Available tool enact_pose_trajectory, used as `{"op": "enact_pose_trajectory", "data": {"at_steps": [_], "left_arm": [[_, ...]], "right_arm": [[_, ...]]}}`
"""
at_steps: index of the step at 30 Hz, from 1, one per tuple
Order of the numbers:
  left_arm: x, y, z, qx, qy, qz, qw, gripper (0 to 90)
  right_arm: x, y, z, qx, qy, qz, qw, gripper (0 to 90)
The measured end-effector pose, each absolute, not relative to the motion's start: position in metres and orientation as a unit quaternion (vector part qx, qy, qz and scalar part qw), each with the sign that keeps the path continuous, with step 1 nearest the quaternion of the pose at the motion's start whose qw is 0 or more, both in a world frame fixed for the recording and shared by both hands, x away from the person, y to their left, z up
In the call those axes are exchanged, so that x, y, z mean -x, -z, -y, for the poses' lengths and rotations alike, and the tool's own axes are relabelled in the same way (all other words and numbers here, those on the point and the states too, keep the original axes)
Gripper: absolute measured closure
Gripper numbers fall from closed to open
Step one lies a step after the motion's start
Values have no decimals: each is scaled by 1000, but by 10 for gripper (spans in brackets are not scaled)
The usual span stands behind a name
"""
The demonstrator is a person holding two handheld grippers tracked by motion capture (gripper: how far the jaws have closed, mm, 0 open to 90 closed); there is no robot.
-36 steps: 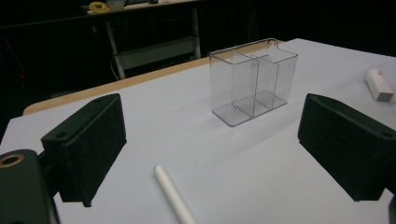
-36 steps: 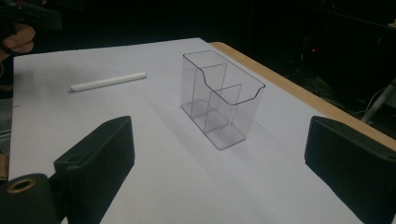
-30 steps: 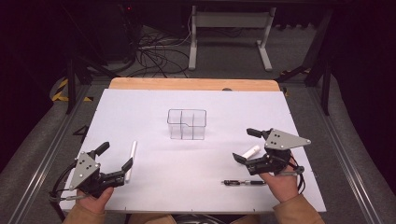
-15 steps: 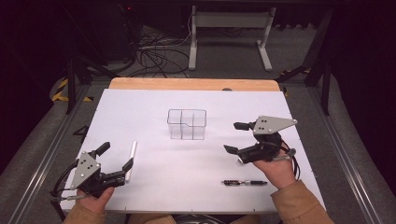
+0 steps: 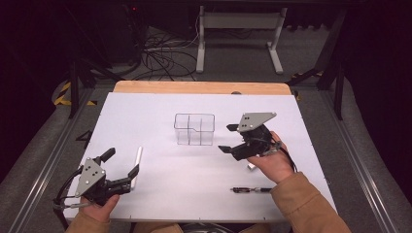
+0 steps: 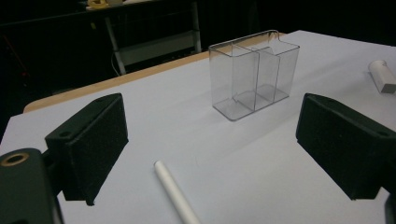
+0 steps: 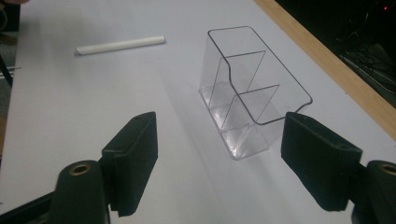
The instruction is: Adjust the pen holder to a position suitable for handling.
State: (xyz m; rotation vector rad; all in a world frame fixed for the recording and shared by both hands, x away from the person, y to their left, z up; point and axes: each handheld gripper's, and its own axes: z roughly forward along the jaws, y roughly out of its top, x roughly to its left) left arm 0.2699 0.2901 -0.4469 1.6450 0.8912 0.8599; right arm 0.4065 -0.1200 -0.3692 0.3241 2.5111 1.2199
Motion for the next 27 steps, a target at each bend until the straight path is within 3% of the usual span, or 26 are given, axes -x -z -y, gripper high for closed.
{"op": "enact_pose_trajectory", "data": {"at_steps": [11, 27], "left_arm": [[-270, 447, -290, -686, -358, -370, 514, 101], [-271, 448, -290, -687, -352, -371, 516, 102]], "right_arm": [[-423, 371, 97, -97, -380, -901, 186, 348], [-451, 377, 76, -91, -351, -916, 173, 413]]}}
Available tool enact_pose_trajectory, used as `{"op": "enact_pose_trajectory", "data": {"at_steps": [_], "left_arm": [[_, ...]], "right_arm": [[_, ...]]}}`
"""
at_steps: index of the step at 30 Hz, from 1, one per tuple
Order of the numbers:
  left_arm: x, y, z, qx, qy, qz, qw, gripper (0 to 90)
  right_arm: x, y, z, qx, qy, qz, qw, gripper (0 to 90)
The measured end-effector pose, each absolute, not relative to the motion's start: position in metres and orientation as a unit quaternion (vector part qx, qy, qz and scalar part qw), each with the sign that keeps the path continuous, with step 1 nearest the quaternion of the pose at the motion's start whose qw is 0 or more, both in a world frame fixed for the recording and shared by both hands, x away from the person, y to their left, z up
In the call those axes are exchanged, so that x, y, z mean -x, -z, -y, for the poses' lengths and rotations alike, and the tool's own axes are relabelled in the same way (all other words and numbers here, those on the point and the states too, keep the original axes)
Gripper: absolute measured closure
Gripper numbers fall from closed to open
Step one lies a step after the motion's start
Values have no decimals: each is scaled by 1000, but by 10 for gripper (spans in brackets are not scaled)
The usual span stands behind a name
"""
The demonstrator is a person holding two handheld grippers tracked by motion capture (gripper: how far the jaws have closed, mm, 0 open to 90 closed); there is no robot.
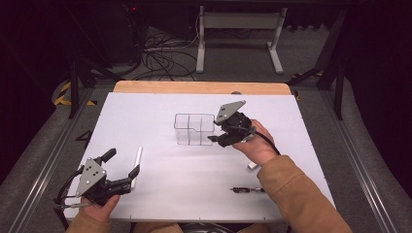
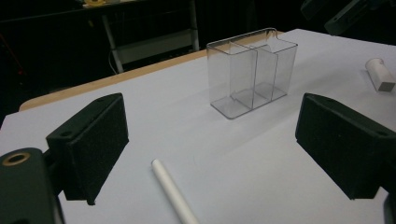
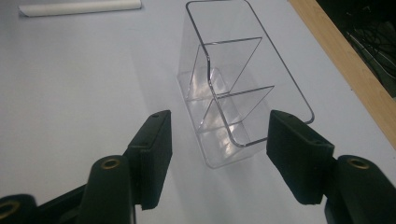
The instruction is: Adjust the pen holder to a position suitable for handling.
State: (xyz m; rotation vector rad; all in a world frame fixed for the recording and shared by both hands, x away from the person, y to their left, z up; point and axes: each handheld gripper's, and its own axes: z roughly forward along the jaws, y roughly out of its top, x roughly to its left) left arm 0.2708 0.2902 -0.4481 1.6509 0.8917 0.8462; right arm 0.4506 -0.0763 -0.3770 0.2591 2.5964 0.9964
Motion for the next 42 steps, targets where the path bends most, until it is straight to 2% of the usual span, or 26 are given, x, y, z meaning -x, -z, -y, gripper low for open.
{"op": "enact_pose_trajectory", "data": {"at_steps": [7, 12, 25, 42], "left_arm": [[-271, 448, -290, -687, -352, -371, 517, 103], [-271, 448, -290, -687, -351, -371, 518, 103], [-272, 448, -291, -688, -349, -371, 516, 103], [-272, 449, -291, -688, -346, -371, 518, 103]], "right_arm": [[-459, 383, 66, -82, -341, -920, 173, 440], [-465, 388, 60, -87, -328, -924, 178, 494], [-476, 405, 39, -61, -279, -941, 183, 533], [-482, 425, 23, -61, -234, -956, 169, 646]]}}
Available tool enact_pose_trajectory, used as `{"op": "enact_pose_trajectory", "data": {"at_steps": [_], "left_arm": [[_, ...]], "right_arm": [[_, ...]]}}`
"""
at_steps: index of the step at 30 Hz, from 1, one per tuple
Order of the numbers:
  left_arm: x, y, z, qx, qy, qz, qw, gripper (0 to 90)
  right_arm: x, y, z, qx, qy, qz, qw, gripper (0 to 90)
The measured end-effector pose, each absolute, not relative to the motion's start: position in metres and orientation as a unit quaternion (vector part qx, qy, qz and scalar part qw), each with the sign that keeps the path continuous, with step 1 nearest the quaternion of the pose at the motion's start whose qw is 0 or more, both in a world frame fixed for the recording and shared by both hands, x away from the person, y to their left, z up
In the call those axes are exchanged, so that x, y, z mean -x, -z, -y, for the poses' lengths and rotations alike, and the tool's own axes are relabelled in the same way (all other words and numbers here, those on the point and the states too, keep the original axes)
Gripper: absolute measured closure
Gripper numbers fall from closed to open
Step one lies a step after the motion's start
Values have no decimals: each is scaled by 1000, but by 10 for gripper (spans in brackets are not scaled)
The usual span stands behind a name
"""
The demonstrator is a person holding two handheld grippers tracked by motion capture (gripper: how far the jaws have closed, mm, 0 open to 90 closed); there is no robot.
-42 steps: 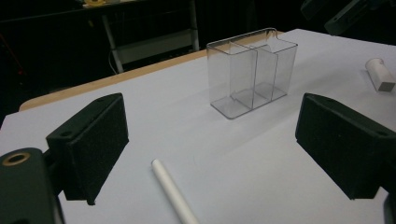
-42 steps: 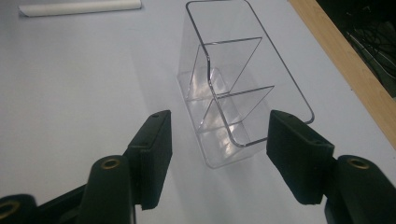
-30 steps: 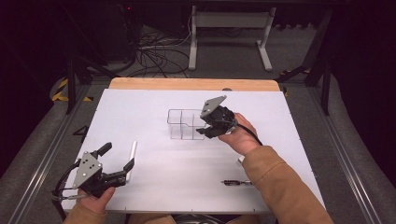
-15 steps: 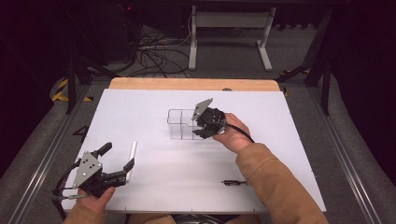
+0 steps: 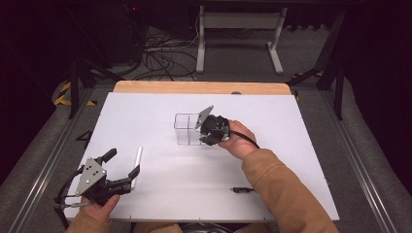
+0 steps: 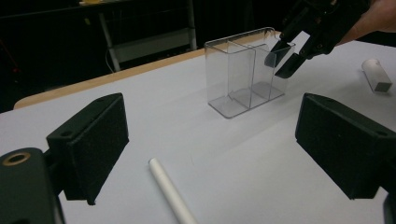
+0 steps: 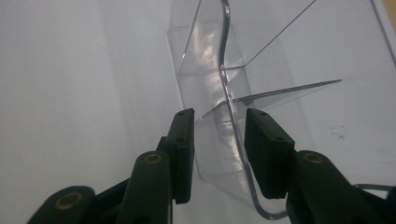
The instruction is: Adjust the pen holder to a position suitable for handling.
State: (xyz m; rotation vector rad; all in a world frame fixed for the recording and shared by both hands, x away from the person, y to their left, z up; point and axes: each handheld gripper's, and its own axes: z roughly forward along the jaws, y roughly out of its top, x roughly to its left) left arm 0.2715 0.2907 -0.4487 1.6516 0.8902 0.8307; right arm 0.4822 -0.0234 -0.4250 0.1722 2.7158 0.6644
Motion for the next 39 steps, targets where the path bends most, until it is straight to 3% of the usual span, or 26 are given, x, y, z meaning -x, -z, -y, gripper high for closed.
{"op": "enact_pose_trajectory", "data": {"at_steps": [16, 20, 30, 39], "left_arm": [[-272, 449, -291, -688, -347, -371, 519, 103], [-272, 449, -291, -688, -347, -371, 519, 103], [-272, 448, -291, -689, -347, -371, 518, 103], [-272, 449, -289, -690, -346, -369, 518, 103]], "right_arm": [[-478, 425, 24, -42, -220, -961, 164, 792], [-472, 420, 26, -33, -218, -966, 135, 877], [-444, 401, 40, -6, -220, -970, 103, 879], [-419, 411, 47, 22, -205, -976, 63, 874]]}}
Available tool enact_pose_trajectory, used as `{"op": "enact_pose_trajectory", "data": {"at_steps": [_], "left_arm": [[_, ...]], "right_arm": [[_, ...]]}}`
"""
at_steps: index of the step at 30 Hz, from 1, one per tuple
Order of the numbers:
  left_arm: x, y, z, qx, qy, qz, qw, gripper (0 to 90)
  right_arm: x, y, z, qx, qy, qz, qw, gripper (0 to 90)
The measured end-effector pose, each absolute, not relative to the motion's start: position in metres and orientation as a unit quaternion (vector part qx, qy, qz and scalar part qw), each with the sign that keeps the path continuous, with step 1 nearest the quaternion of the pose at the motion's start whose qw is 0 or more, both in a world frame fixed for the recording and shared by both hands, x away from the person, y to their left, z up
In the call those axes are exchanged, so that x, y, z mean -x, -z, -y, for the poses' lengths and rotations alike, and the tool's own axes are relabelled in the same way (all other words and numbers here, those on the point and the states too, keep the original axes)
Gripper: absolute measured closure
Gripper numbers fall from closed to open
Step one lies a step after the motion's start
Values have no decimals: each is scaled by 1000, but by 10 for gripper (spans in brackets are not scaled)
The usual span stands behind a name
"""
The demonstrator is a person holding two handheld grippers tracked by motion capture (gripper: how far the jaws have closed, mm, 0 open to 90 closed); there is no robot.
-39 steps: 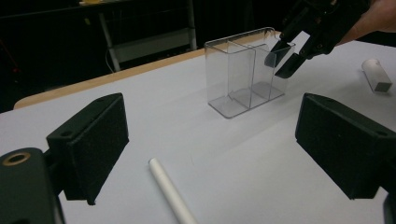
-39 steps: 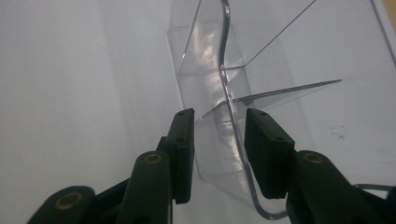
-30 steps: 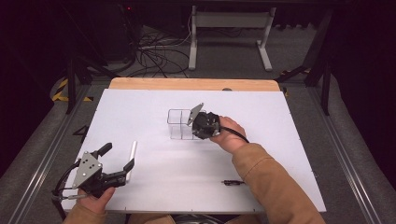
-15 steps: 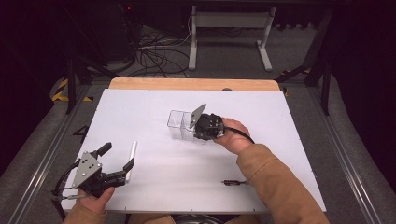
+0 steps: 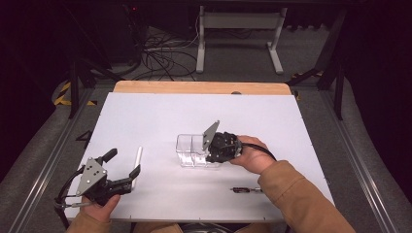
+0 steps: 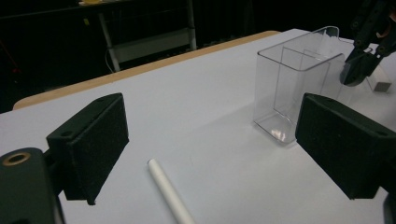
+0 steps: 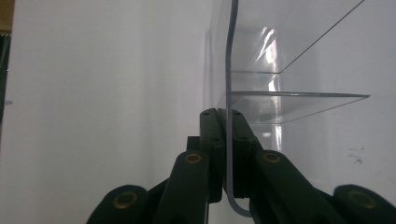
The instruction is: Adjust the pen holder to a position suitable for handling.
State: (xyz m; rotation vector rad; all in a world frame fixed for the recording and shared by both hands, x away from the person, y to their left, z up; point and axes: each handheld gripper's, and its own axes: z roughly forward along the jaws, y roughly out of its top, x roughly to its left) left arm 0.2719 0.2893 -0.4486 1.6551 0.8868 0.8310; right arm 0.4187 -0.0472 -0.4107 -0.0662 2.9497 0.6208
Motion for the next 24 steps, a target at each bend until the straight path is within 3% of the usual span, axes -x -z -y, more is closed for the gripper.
{"op": "enact_pose_trajectory", "data": {"at_steps": [20, 24], "left_arm": [[-273, 450, -287, -691, -342, -370, 518, 103], [-272, 449, -287, -693, -341, -368, 518, 103]], "right_arm": [[-420, 412, 61, 21, -219, -974, 57, 860], [-419, 409, 65, 13, -235, -970, 64, 753]]}}
